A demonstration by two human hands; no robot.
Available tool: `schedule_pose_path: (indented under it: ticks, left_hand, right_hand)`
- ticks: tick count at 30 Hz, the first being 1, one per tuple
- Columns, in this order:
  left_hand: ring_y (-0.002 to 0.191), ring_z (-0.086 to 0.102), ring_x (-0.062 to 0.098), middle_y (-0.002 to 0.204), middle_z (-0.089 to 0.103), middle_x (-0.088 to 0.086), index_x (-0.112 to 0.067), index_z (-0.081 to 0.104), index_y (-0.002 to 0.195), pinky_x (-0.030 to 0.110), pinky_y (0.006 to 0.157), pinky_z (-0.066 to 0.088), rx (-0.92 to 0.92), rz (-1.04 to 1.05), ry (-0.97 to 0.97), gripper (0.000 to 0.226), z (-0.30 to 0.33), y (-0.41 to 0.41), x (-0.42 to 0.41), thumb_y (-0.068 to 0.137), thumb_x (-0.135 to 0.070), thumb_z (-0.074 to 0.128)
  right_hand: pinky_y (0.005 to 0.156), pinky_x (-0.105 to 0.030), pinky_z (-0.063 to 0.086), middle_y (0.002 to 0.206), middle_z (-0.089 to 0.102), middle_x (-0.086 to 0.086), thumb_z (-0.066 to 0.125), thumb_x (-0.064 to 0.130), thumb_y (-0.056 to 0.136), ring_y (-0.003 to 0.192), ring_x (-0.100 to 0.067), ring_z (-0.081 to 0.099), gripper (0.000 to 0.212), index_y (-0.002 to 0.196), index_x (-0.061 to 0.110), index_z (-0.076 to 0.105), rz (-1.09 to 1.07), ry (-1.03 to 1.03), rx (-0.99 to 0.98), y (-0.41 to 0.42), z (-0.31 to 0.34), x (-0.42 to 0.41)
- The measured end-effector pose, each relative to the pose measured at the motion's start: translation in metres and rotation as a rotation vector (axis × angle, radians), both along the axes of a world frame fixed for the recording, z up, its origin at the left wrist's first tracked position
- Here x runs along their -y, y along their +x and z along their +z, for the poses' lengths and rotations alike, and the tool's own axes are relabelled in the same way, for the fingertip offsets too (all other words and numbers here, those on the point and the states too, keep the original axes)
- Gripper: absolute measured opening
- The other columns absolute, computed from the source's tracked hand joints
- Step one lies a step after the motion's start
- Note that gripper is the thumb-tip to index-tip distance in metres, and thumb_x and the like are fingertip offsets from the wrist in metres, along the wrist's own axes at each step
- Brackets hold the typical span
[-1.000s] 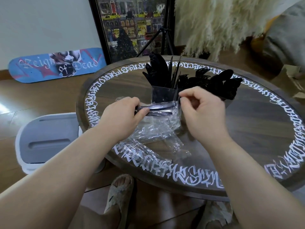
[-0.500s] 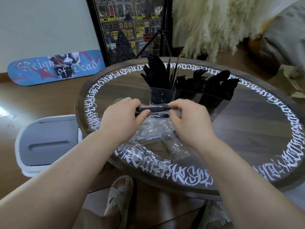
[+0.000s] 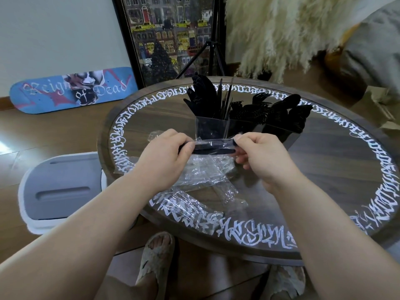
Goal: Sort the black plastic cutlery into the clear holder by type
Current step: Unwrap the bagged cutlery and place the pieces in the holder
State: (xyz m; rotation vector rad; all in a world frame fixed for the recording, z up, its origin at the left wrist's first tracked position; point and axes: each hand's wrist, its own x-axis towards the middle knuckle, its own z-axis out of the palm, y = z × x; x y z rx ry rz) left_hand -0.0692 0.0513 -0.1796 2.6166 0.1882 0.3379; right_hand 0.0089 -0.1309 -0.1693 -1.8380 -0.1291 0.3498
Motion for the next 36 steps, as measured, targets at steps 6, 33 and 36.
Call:
schedule_pose_path:
  ticks: [6,33,36]
  left_hand:
    - [0.109,0.049,0.006,0.118,0.052,-0.009,-0.017,0.055,0.127,0.02,0.092,0.034,0.082,0.128,-0.167,0.031,0.002,-0.001,-0.002,0.098,-0.026,0.048]
    - [0.059,0.055,0.012,0.066,0.061,-0.007,-0.025,0.06,0.077,0.029,0.062,0.045,0.067,0.312,-0.433,0.014,-0.003,0.002,-0.017,0.089,-0.018,0.063]
    - [0.058,0.051,0.01,0.071,0.061,-0.008,-0.025,0.063,0.086,0.025,0.057,0.039,0.047,0.308,-0.367,0.012,-0.004,0.003,-0.017,0.094,-0.02,0.055]
  right_hand:
    - [0.05,-0.019,0.039,0.067,0.062,-0.004,0.059,0.013,0.092,0.056,-0.008,0.051,0.021,0.071,0.014,0.064,-0.037,0.112,-0.045,0.002,0.004,0.006]
    - [0.048,-0.019,0.039,0.064,0.06,0.0,0.065,0.015,0.089,0.052,-0.007,0.05,0.015,0.073,0.016,0.063,-0.093,0.238,-0.266,0.006,0.008,0.012]
    - [0.044,-0.017,0.036,0.062,0.057,0.002,0.069,0.016,0.085,0.05,-0.005,0.046,0.016,0.071,0.017,0.063,-0.108,0.259,-0.26,0.006,0.009,0.014]
